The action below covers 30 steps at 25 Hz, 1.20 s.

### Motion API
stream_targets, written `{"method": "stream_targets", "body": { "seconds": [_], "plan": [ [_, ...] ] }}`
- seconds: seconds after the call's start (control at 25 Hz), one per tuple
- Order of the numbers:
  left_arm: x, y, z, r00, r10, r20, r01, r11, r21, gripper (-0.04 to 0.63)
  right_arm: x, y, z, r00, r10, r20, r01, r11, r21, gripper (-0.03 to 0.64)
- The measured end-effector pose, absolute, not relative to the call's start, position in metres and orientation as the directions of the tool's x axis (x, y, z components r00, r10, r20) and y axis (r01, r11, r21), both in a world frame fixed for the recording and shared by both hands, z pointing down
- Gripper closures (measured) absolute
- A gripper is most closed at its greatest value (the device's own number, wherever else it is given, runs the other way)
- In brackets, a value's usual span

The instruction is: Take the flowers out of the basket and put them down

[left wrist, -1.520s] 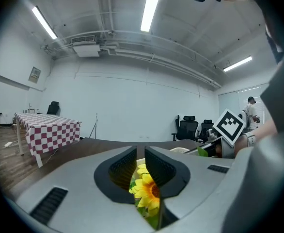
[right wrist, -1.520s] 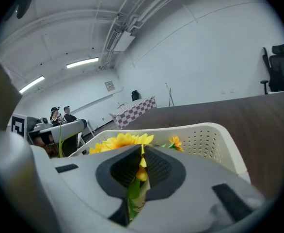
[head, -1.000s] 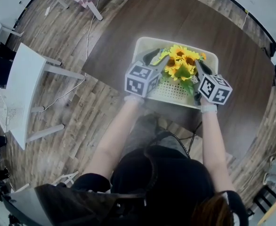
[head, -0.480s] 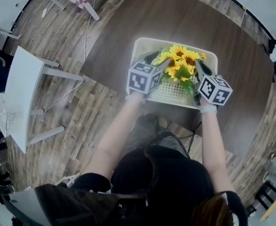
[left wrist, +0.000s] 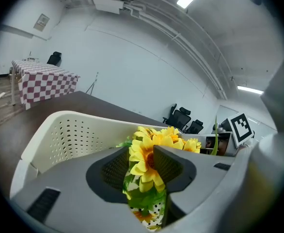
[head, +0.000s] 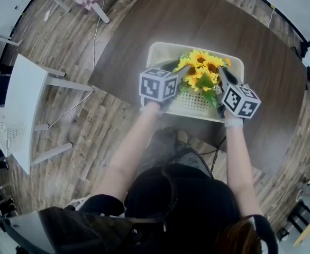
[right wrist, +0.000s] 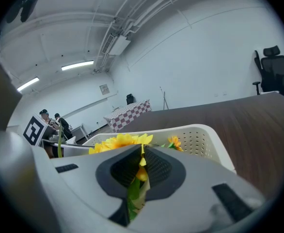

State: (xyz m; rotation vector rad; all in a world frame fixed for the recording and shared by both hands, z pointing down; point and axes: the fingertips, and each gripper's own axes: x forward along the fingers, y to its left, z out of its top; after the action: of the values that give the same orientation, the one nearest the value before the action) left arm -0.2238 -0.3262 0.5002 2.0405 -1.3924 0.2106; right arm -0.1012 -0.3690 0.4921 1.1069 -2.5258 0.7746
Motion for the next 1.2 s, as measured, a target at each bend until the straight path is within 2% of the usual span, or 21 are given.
{"method": "stream_targets", "body": {
  "seconds": [0.36,0.44,0.84,1.2],
  "plan": [
    [-0.221,-0.326,0.5,0.436,-0.78,0.448,-0.854,-0.203,0.478,0.5,-0.102,-0.367,0.492,-0.672,-0.593,0.444,-0.739,0.568,-0.361,0.604],
    [-0.223,-0.325,0.501,0.43,-0.783,0.45,-0.855,-0.193,0.482,0.548,-0.102,-0.366,0.491,-0.675,-0.591,0.442,-0.737,0.57,-0.364,0.604],
    [-0.22,-0.326,0.493,0.428,-0.789,0.44,-0.853,-0.192,0.485,0.578,-0.104,-0.361,0.481,-0.695,-0.583,0.421,-0.718,0.583,-0.379,0.609],
    [-0.218,-0.323,0.484,0.423,-0.793,0.438,-0.859,-0.199,0.471,0.58,-0.106,-0.354,0.472,-0.716,-0.578,0.392,-0.698,0.598,-0.394,0.609]
  ]
}}
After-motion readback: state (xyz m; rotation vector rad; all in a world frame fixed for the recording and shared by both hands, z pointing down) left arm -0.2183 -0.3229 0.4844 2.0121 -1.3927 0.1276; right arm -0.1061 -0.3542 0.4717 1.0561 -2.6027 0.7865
